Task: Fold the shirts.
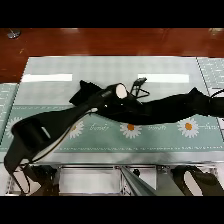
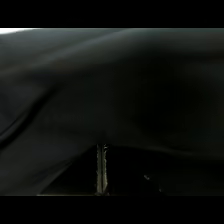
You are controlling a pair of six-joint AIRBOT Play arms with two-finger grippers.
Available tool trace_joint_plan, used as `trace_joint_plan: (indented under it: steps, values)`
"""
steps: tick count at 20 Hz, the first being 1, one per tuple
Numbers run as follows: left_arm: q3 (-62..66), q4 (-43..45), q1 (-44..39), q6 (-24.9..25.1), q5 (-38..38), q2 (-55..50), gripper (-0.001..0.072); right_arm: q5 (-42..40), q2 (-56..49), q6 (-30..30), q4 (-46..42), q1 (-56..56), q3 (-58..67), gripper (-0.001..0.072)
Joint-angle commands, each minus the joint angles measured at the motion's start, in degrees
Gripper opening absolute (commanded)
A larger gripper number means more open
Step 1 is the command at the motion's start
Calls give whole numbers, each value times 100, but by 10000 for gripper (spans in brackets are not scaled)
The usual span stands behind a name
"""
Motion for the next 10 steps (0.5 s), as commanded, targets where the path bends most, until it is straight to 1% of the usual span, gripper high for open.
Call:
trace_joint_plan:
  steps: [1,2,4,5,7,9,10]
  values:
    - [531,-90,-459,68,-599,-435,18,-87,79,-2,284,4,-24,26]
    - [699,-83,-334,107,-883,-428,18,-90,76,-2,330,7,-24,26]
    - [1110,-74,192,103,-1572,-363,17,-136,72,0,413,81,-17,26]
    - [1224,-68,579,76,-1836,-245,17,-221,72,26,415,221,-17,26]
    - [1233,111,1438,-129,-2258,142,18,-413,-85,105,507,708,20,26]
    - [1233,339,2332,-103,-2951,647,18,-723,-529,289,562,1364,219,26]
    - [1220,507,2761,0,-3259,946,18,-946,-846,348,562,1735,413,26]
